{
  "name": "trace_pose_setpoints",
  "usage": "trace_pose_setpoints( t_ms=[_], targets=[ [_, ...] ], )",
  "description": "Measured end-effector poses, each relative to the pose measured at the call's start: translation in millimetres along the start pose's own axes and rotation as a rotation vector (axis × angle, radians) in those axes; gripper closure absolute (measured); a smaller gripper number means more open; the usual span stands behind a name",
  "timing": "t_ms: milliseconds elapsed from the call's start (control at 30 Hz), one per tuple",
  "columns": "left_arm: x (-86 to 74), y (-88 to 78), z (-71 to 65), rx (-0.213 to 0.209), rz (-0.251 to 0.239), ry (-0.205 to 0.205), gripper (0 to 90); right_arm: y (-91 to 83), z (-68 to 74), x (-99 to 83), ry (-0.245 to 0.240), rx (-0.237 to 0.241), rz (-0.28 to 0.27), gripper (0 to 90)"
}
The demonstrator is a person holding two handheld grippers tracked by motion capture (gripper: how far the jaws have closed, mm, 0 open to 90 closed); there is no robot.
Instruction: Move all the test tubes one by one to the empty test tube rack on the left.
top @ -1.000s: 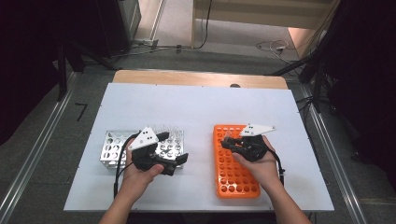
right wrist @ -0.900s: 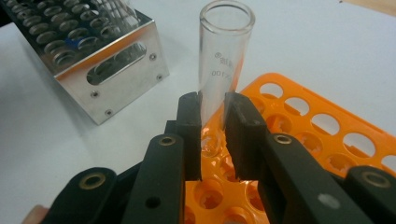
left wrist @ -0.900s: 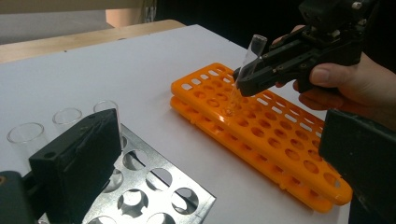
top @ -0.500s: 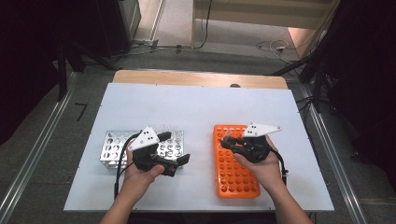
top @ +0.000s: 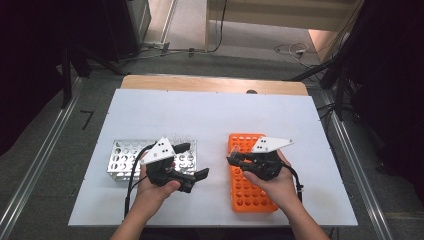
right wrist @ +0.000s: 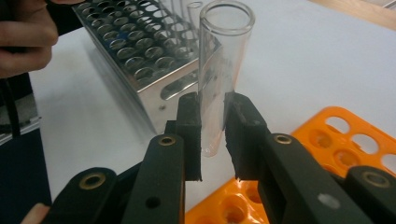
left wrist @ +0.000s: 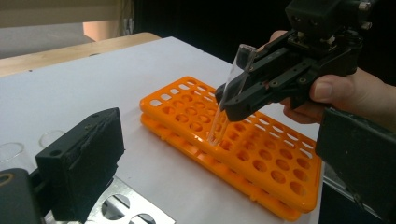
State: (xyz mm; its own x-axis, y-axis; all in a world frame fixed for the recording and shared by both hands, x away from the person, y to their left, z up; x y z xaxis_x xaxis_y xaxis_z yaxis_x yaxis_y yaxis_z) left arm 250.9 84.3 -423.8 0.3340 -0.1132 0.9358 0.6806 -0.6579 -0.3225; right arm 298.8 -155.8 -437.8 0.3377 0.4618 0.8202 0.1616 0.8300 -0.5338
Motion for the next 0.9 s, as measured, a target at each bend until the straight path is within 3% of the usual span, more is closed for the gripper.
trace_pose_setpoints(
  t_ms=[400, 500, 600, 700, 900],
  targets=[
    [2.4, 4.2, -15.6, -0.072, -0.009, 0.018, 4.2, 16.4, 22.9, 3.3, -0.048, 0.060, 0.036, 74.1],
    [3.5, 5.0, -19.2, -0.053, -0.015, 0.025, 4.2, 20.3, 28.4, 3.5, -0.054, 0.073, 0.046, 74.1],
    [4.6, 5.6, -22.7, -0.065, -0.018, 0.034, 10.3, 24.1, 33.4, 3.7, -0.063, 0.085, 0.056, 74.1],
    [4.2, 7.3, -25.8, -0.066, -0.013, 0.042, 9.7, 27.0, 37.6, 4.0, -0.072, 0.095, 0.061, 74.1],
    [3.2, 11.5, -31.2, -0.018, -0.004, 0.057, 20.4, 31.3, 44.3, 4.5, -0.087, 0.111, 0.071, 74.2]
  ],
)
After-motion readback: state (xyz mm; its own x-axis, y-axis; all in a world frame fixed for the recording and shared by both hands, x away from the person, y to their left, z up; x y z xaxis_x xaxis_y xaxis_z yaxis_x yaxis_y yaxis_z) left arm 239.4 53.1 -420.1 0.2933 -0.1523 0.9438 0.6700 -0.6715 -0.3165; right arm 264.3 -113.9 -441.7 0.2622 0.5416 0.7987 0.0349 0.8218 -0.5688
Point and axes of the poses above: each handheld gripper's, and its own axes: y roughly forward along the jaws, x roughly out of its top, z roughly to its left, the point moved 3 cm from there along y, roughly forward along the jaws, and after that the axes turned 12 degrees about x, right-handed, at the moved point
